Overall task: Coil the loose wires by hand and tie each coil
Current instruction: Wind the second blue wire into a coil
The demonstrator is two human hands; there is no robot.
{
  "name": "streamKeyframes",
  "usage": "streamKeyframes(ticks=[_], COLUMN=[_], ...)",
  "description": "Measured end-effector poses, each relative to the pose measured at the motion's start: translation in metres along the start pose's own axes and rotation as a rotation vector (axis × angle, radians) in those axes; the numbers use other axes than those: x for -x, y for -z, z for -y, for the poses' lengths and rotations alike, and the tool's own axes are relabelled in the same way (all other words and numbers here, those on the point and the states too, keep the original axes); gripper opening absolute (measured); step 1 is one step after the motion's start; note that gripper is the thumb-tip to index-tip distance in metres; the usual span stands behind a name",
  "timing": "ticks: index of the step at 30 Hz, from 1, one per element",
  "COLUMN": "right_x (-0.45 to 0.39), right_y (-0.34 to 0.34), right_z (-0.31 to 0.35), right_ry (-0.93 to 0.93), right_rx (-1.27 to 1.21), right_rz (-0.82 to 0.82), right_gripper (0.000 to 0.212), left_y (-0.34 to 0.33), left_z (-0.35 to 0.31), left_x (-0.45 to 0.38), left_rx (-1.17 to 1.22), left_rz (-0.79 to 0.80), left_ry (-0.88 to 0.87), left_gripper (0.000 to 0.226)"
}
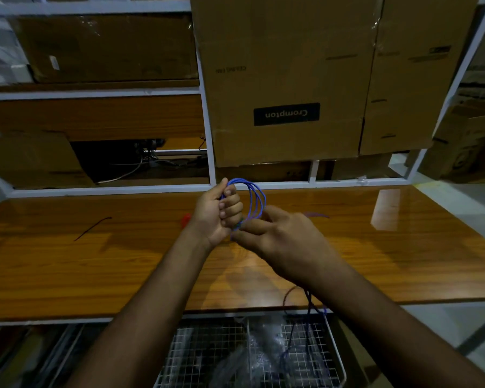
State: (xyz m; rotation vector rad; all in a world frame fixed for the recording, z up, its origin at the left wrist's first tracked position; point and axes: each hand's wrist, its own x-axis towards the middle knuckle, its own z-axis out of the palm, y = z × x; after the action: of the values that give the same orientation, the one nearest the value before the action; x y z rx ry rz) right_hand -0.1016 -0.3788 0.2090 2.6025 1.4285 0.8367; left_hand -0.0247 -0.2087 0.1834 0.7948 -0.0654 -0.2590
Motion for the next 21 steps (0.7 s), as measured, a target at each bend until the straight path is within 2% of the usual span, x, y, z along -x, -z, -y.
streamKeyframes(ticks=[3, 5, 7, 10, 13, 16, 17, 19, 21], right_x=[-0.004, -0.009, -0.016, -0.022, -0.028, -0.034, -0.033, -0.025, -0.015], right_y=[0.0, -0.002, -0.005, -0.005, 0.001, 0.006, 0.007, 0.007, 0.005], right_z=[-0.005, -0.01, -0.016, -0.033, -0.05, -0.061, -0.065, -0.076, -0.081], right_ry=[0.111, 0.077, -0.056, -0.335, -0.564, -0.681, -0.677, -0.619, -0.61], right_rx=[0.007, 0.0, -0.042, -0.133, -0.194, -0.245, -0.337, -0.713, -1.069], right_rz=[-0.179, -0.29, -0.371, -0.425, -0.316, -0.144, -0.076, 0.038, 0.058], right_gripper=[0.03, 0.02, 0.012, 0.026, 0.042, 0.044, 0.04, 0.022, 0.008], left_y=[-0.005, -0.008, -0.007, -0.006, -0.007, -0.007, -0.007, -0.003, 0.003], left_z=[0.007, 0.011, 0.013, 0.011, 0.009, 0.008, 0.007, 0.004, 0.0], left_x=[0.001, 0.002, 0.004, 0.008, 0.01, 0.009, 0.009, 0.008, 0.008], left_rx=[-0.05, -0.139, -0.236, -0.214, -0.223, -0.228, -0.199, -0.135, -0.145], left_rz=[-0.027, -0.037, -0.019, 0.029, 0.09, 0.082, 0.078, 0.075, 0.067], left_ry=[0.007, 0.009, -0.003, 0.032, 0.083, 0.108, 0.112, 0.111, 0.114], left_gripper=[0.042, 0.043, 0.044, 0.035, 0.029, 0.031, 0.03, 0.026, 0.03])
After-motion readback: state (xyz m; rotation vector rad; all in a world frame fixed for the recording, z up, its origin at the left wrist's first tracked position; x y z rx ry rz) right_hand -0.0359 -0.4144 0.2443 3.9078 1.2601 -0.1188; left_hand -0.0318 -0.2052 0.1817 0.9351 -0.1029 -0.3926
